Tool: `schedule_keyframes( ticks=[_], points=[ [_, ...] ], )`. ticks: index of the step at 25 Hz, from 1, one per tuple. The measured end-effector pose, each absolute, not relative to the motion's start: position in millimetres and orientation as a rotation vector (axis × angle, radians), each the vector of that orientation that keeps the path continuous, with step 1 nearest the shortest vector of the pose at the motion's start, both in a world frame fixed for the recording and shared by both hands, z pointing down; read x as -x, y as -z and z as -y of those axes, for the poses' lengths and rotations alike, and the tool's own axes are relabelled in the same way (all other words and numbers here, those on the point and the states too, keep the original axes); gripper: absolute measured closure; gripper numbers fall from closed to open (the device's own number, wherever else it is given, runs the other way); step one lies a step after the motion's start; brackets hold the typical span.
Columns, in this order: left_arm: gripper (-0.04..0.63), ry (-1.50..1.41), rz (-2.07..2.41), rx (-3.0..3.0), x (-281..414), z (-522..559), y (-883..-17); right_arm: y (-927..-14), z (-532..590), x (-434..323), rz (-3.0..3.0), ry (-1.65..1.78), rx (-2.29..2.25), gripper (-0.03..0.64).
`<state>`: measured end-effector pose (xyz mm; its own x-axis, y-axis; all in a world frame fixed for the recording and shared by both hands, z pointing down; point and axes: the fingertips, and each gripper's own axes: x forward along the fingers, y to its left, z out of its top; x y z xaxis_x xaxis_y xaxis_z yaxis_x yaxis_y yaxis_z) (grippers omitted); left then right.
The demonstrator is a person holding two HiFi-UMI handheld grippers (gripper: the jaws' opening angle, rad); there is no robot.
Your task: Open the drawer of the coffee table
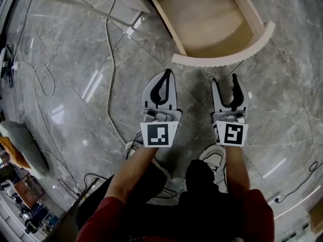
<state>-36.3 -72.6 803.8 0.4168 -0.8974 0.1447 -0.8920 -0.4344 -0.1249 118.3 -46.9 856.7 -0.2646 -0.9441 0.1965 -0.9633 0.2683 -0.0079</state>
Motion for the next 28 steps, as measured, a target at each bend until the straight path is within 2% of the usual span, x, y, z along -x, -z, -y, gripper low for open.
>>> schedule_keyframes(
  ticks=[7,8,11,12,19,28],
  points=[
    [0.583,0.301,-1.696,2.603,50.8,78.5,-804.9,-850.1,42.8,-116.9,2.375,-0.187,-1.823,0.366],
    [0.583,0.304,-1.682,2.599,51.9,79.7,-803.9,-847.1,43.1,-119.7,2.372,-0.178,-1.842,0.394],
    [0.583,0.296,-1.579,2.591,49.5,84.9,-794.6,-836.2,44.2,-124.2,2.356,-0.135,-1.872,0.574],
    [0.583,0.286,-1.518,2.595,46.7,87.3,-788.5,-832.1,45.0,-121.3,2.358,-0.114,-1.851,0.590],
    [0.583,0.335,-1.079,2.698,40.3,90.6,-719.2,-749.4,46.1,-103.8,2.409,-0.030,-1.807,0.595],
    [0.583,0.309,-1.225,2.711,65.9,81.4,-546.3,-563.4,65.4,-93.0,2.402,-0.078,-1.815,0.595]
  ],
)
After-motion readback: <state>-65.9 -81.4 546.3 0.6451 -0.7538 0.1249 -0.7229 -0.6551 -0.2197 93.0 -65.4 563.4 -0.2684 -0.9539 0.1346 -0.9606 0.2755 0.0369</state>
